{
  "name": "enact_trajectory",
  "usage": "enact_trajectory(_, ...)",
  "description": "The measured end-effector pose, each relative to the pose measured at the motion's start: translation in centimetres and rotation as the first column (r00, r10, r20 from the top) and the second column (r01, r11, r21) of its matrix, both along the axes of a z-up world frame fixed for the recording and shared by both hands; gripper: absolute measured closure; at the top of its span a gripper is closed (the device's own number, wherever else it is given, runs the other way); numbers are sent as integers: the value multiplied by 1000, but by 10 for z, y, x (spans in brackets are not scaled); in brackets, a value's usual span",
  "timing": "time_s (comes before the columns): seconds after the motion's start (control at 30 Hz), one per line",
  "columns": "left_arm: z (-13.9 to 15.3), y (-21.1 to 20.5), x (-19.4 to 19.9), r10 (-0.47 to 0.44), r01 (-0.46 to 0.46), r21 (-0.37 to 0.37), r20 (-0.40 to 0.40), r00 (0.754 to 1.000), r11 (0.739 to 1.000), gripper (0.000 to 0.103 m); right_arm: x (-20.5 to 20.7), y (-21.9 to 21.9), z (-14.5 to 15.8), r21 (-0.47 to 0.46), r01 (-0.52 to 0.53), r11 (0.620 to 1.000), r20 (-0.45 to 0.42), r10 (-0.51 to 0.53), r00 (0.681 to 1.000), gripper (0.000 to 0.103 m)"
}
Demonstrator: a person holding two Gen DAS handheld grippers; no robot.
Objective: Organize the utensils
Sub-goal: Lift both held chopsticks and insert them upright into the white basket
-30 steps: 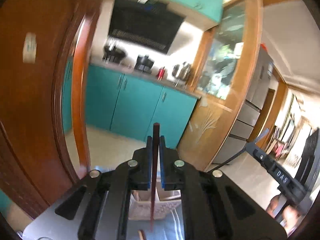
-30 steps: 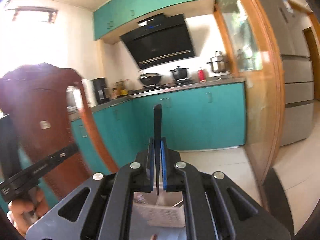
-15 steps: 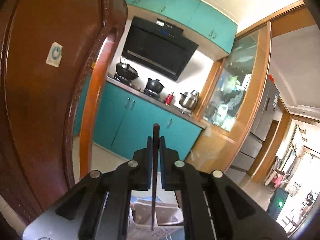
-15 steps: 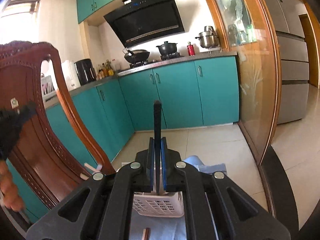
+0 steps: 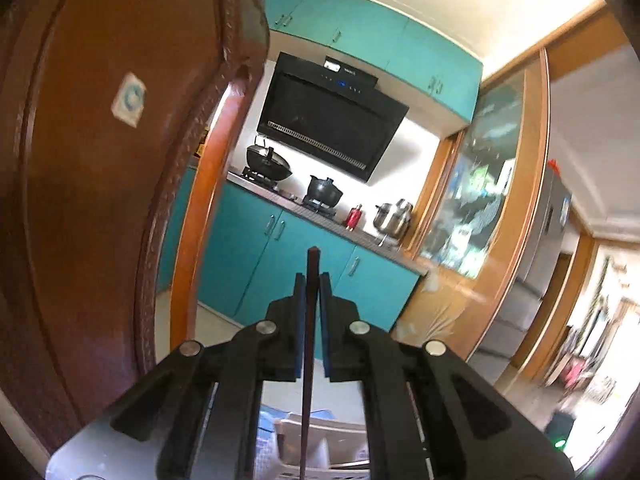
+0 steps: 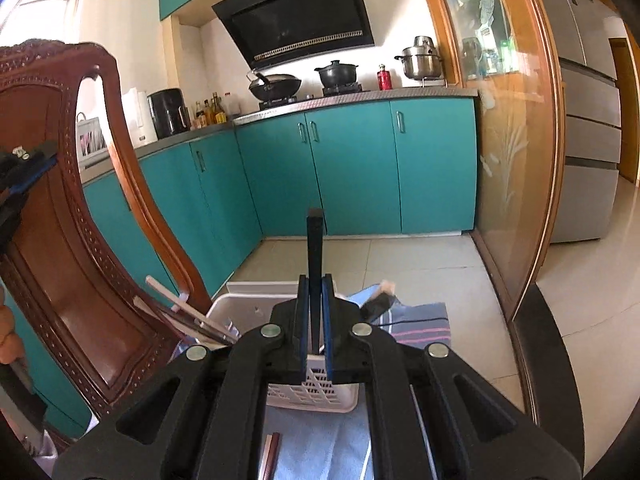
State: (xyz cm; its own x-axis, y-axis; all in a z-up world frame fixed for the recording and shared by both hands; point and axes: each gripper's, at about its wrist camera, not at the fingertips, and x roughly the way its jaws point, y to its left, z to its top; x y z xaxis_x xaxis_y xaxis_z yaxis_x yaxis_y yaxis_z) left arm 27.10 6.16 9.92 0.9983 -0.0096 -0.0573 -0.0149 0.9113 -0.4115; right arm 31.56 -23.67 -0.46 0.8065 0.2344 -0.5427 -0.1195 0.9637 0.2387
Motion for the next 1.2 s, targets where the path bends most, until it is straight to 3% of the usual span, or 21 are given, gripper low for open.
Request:
enact_trajectory(0.17,-6,-1,12,-45,44,-44,-35,998,998,96,0,-2,-1,1,-2,1000,3,2,1000,96)
enact_trajectory(0.33,14,3,-10,-60,64,-69,57,997,996,96,0,-3,-3,14,0,1000,1,0,1000,96)
enact_trajectory(0.47,23,-7,-25,-42,41,12,150,988,999,96,1,-2,-6,24,-4,1000,-10,4,1000,96)
enact_trajectory(0.57,21,-14,-21,-41,33,55,148,988,998,96,1,-3,-6,37,-7,999,-12,8,1000,96)
enact_trajectory(0.8,18,-26,-5,-86,78,65,133,987,995,96,2,-6,-9,66,-14,998,-21,15,1000,96)
enact_trajectory(1.03,28,-32,4,-78,69,61,174,982,996,96,5,-7,-14,76,-26,997,-21,27,999,96)
enact_trajectory(1.2,9,-41,29,-50,42,84,100,994,996,96,7,-7,-18,67,-32,997,-24,33,999,96)
